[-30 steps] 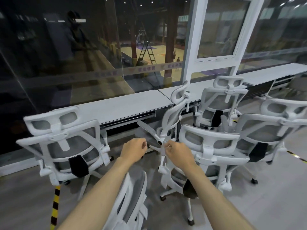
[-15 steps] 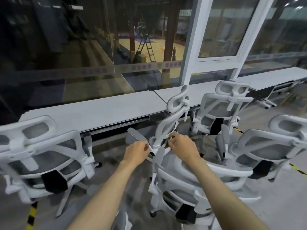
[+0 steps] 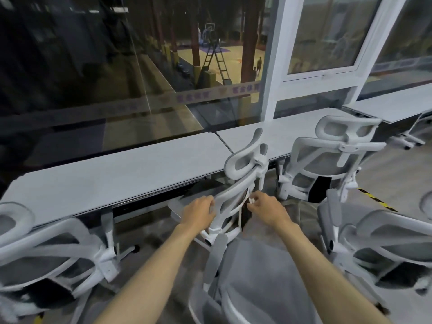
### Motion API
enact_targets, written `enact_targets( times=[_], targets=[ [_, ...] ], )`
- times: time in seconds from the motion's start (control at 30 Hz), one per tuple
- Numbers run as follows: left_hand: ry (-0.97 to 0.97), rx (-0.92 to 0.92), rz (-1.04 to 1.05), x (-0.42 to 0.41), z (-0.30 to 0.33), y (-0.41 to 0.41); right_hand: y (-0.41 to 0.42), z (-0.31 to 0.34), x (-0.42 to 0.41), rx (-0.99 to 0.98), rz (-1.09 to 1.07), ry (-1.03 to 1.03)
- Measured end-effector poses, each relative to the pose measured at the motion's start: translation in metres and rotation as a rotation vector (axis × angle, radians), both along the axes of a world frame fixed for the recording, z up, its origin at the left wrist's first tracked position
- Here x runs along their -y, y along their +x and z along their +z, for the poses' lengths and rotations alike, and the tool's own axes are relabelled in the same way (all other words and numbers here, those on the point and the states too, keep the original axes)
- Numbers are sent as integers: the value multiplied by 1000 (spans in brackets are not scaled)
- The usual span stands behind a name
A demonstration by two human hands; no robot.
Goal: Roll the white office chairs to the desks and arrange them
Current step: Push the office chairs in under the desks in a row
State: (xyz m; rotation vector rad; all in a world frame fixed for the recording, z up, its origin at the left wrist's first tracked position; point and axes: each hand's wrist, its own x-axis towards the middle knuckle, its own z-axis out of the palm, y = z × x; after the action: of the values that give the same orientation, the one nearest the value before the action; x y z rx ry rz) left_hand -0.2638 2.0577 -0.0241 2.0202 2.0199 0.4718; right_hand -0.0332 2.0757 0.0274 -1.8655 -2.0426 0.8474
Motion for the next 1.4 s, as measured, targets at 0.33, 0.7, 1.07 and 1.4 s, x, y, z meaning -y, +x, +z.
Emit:
enact_targets(
  times=[0.33,0.7,1.07,1.4],
  targets=[
    [-138,-57,-35,-124,-46,38,17,-41,-70,39,-67,-109],
    [-132,-66,-54,-185,-134,45,21,-81,-108,124,-171,-168],
    [-22,-145,-128,-157,-136,-26,-18,-97,-112,63,-178,-115],
    [-110,-145,18,-120,-130,-168,-89,-109,-136,-259,-148,-112]
  ],
)
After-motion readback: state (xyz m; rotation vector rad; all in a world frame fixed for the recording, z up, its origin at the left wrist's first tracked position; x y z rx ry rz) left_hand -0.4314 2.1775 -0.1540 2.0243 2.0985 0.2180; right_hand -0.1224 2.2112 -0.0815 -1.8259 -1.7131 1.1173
